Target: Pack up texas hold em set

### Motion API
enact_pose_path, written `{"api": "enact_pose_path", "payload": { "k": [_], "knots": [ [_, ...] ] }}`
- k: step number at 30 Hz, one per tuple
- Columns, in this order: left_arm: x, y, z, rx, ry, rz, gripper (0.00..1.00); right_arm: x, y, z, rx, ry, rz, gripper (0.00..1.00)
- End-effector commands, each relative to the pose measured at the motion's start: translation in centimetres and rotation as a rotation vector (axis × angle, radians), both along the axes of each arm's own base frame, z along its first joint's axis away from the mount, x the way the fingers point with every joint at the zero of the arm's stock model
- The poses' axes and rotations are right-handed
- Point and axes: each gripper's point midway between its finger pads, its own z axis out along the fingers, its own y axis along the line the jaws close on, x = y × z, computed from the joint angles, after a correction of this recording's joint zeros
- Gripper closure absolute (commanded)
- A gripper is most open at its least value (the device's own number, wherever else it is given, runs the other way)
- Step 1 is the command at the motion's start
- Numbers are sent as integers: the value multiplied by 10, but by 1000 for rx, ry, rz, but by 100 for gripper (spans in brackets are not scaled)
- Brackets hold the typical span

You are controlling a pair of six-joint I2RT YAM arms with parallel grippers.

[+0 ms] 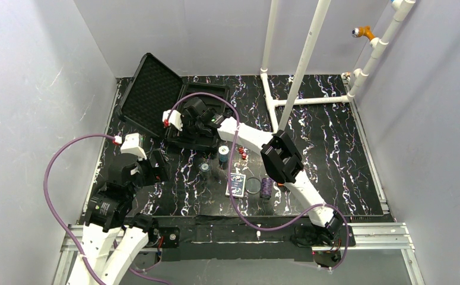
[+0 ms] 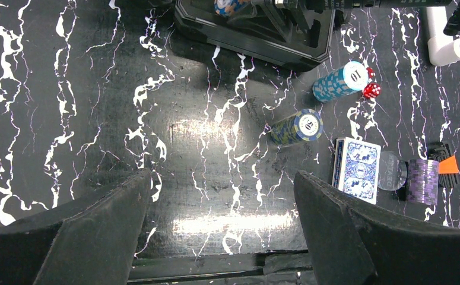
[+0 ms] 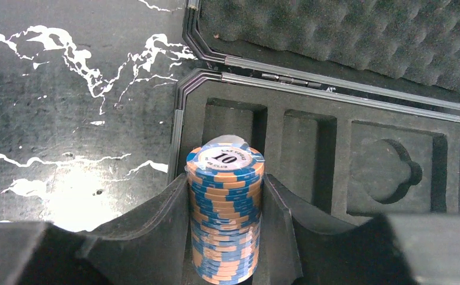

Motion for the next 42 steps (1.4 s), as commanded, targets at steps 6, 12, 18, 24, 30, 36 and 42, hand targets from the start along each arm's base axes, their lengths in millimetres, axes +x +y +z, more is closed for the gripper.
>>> {"api": "enact_pose_path", "payload": {
  "k": [6,12,18,24,30,36,42],
  "knots": [
    [0,4,-6,20,20,15,10,16,28,33,154,-103,-31,87],
    [0,4,-6,20,20,15,10,17,33,41,200,-101,-52,87],
    [0,4,-6,19,20,16,10,21,38,46,251,-94,-82,84],
    [-1,5,-6,23,18,22,11,23,40,62,344,-58,-145,28],
    [-2,5,-6,22,16,20,11,21,38,96,450,-39,-188,12],
    [-2,5,-5,20,14,19,11,29,1,145,514,-86,-359,12],
    [-2,4,-6,18,19,14,12,55,-70,146,491,-81,-734,9]
  ]
}}
